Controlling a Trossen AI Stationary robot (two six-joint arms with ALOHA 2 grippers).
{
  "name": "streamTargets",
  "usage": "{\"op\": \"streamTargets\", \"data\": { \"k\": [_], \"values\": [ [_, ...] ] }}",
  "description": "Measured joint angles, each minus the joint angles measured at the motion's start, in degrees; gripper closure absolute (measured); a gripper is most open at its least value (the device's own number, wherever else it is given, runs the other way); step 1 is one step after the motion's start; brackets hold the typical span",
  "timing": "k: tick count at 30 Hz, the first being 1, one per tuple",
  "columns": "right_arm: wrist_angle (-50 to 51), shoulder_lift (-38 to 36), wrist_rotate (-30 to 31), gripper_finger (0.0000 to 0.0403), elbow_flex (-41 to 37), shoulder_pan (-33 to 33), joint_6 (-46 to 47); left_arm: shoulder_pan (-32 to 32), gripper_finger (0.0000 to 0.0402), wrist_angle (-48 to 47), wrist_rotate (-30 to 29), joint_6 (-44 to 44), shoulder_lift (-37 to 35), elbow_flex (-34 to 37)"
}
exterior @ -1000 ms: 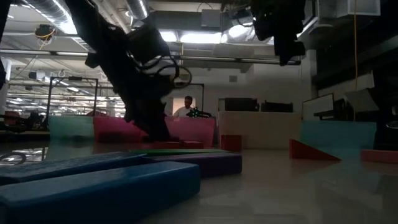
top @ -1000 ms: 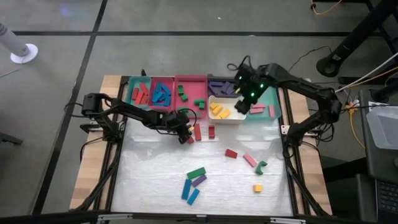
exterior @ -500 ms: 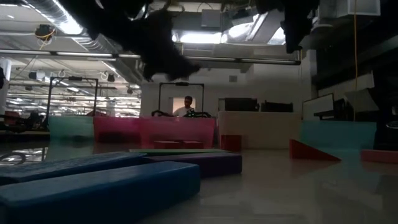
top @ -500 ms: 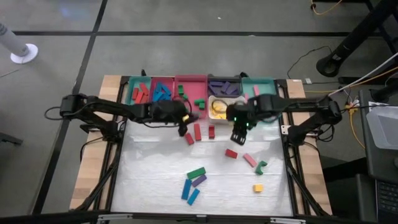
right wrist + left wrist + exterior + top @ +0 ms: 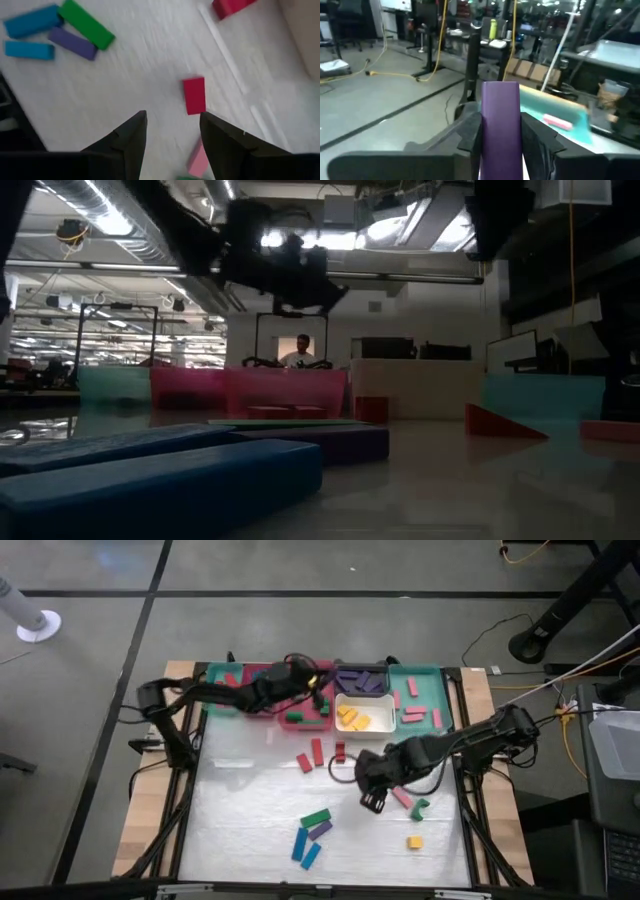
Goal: Sort blocks
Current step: Put the violet block into the black bin
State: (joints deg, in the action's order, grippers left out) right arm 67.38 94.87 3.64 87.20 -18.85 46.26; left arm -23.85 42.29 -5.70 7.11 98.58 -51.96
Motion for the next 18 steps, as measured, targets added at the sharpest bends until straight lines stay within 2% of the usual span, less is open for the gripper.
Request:
{"op": "streamTargets", "data": {
  "k": [10,18],
  "values": [
    [0.00,9.54,0.24,0.0219,-0.04,-1.80,-0.01,-3.44,0.0307,-1.37,4.68,2.58,17.19,-18.05],
    [0.01,15.47,-1.09,0.0219,-0.04,-1.81,-0.18,-3.42,0.0295,-4.71,4.68,3.01,23.42,-23.89]
  ]
}}
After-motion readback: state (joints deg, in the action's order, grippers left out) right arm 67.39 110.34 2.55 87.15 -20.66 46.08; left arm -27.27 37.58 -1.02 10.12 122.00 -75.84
